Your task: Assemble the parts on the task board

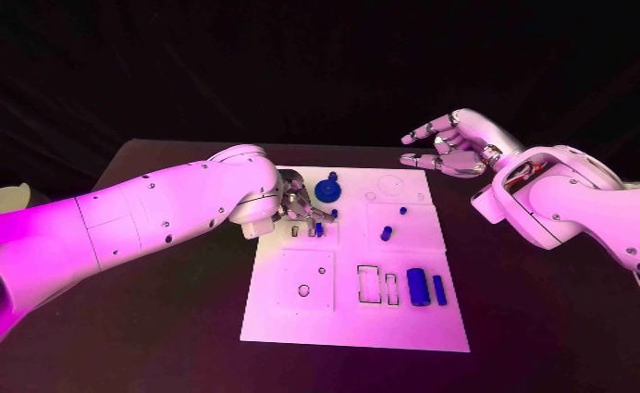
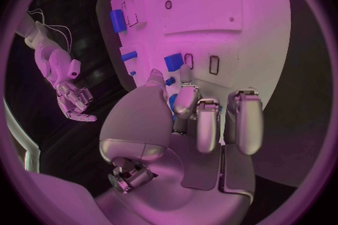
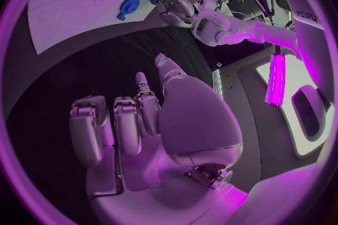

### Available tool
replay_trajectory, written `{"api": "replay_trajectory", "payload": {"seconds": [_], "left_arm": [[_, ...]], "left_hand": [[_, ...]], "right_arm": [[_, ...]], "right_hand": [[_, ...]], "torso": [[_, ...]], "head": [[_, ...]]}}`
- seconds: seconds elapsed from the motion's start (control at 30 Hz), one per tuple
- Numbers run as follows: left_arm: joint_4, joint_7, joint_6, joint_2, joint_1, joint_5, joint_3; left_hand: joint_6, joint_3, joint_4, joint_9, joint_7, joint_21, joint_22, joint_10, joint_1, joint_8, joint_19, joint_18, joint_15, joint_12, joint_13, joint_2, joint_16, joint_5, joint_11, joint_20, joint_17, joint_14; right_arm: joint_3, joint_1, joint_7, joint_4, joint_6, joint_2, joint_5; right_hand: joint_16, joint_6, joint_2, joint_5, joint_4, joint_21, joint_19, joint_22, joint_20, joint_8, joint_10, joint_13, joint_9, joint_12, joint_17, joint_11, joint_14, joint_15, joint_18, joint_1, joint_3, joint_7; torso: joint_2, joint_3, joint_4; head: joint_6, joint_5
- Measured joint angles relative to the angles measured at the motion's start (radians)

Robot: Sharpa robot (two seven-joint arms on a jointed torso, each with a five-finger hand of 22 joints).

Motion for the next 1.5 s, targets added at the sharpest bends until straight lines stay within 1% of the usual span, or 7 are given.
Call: {"api": "replay_trajectory", "payload": {"seconds": [0.07,0.33,0.37,0.53,0.93,1.17,1.5], "left_arm": [[-0.002,0.0,0.002,0.001,0.0,0.0,0.0],[-0.006,-0.001,0.014,0.007,0.0,-0.001,0.0],[-0.006,-0.001,0.015,0.007,0.0,-0.001,0.0],[-0.006,-0.001,0.023,0.008,0.0,-0.001,0.0],[-0.006,-0.002,0.036,0.015,0.0,-0.002,0.0],[-0.007,-0.002,0.045,0.017,0.0,-0.002,0.0],[-0.007,-0.002,0.057,0.02,0.0,-0.004,0.0]], "left_hand": [[0.0,0.0,0.0,0.008,0.0,0.0,0.0,0.001,0.006,0.003,0.0,0.0,-0.001,0.0,0.004,0.006,0.0,0.0,-0.001,0.0,0.0,-0.001],[-0.003,0.006,-0.003,0.034,-0.004,0.0,0.0,0.005,0.022,0.016,0.0,0.0,-0.002,0.005,0.011,-0.002,0.0,0.0,-0.005,0.0,0.0,0.0],[-0.004,0.011,-0.003,0.038,-0.004,0.0,0.0,0.005,0.027,0.019,0.0,0.0,-0.004,0.005,0.011,0.002,0.0,0.0,-0.005,0.0,0.0,0.002],[-0.007,0.021,-0.004,0.057,-0.007,0.0,0.0,0.005,0.044,0.028,-0.002,0.0,-0.004,0.011,0.015,-0.001,0.0,0.0,-0.005,-0.002,0.0,0.002],[-0.014,0.045,-0.007,0.084,-0.007,0.0,0.0,0.008,0.066,0.032,0.0,0.0,-0.004,0.011,0.017,-0.007,0.0,0.0,-0.008,-0.007,0.0,0.002],[-0.018,0.083,-0.005,0.105,-0.011,0.0,0.0,0.008,0.085,0.036,0.0,0.0,-0.004,0.011,0.017,-0.018,0.0,0.0,-0.008,-0.007,0.0,0.002],[-0.021,0.117,-0.006,0.124,-0.014,0.0,0.0,0.008,0.096,0.036,0.0,0.0,-0.008,0.011,0.016,-0.021,0.0,0.0,-0.008,-0.007,0.0,-0.001]], "right_arm": [[0.0,-0.001,0.0,-0.001,0.0,0.001,0.0],[0.0,-0.01,0.0,-0.005,0.001,0.008,-0.001],[0.0,-0.011,-0.001,-0.006,0.001,0.008,-0.001],[0.0,-0.013,-0.001,-0.006,0.003,0.009,-0.002],[0.0,-0.014,-0.001,-0.007,0.004,0.009,-0.002],[0.0,-0.015,-0.001,-0.008,0.005,0.01,-0.003],[0.0,-0.015,-0.001,-0.009,0.005,0.011,-0.003]], "right_hand": [[0.0,0.0,0.0,0.0,0.0,0.0,0.0,0.0,0.0,0.0,0.0,0.0,0.0,0.0,0.0,0.0,0.0,0.0,0.0,0.0,0.0,0.0],[0.0,0.0,0.0,0.0,0.0,0.0,0.0,0.0,0.0,0.0,0.0,0.0,0.0,0.0,0.0,0.0,0.0,0.0,0.0,0.0,0.0,0.0],[0.0,0.0,0.0,0.0,0.0,0.0,0.0,0.0,0.0,0.0,0.0,0.0,0.0,0.0,0.0,0.0,0.0,0.0,0.0,0.0,0.0,0.0],[0.0,0.0,0.0,0.0,0.002,0.0,0.0,0.0,0.0,0.0,0.0,0.0,0.0,0.0,0.0,0.0,0.0,0.0,0.0,0.0,-0.002,0.0],[0.0,0.0,0.0,0.0,0.003,0.0,0.0,0.0,0.0,0.0,0.0,0.0,0.0,0.0,0.001,0.0,0.0,0.0,0.0,0.0,-0.003,0.0],[-0.004,0.0,0.0,0.0,0.003,0.0,0.0,0.0,0.0,0.0,0.0,0.001,0.0,0.0,0.001,0.0,0.0,0.0,0.0,0.0,-0.003,0.0],[-0.004,0.0,0.0,0.0,0.003,0.0,0.0,0.0,0.0,0.0,0.0,0.001,0.0,0.0,0.0,0.0,0.0,0.0,0.0,0.0,-0.003,0.0]], "torso": [[0.0,0.0001,0.0004],[0.0,0.0004,0.0012],[0.0,0.0006,0.0012],[0.0,0.0007,0.0007],[0.0,0.0003,0.0007],[0.0,0.0002,0.0008],[0.0,0.0001,0.0008]], "head": [[-0.001,0.0],[-0.004,0.004],[-0.005,0.004],[-0.006,0.005],[-0.009,0.005],[-0.01,0.005],[-0.012,0.005]]}}
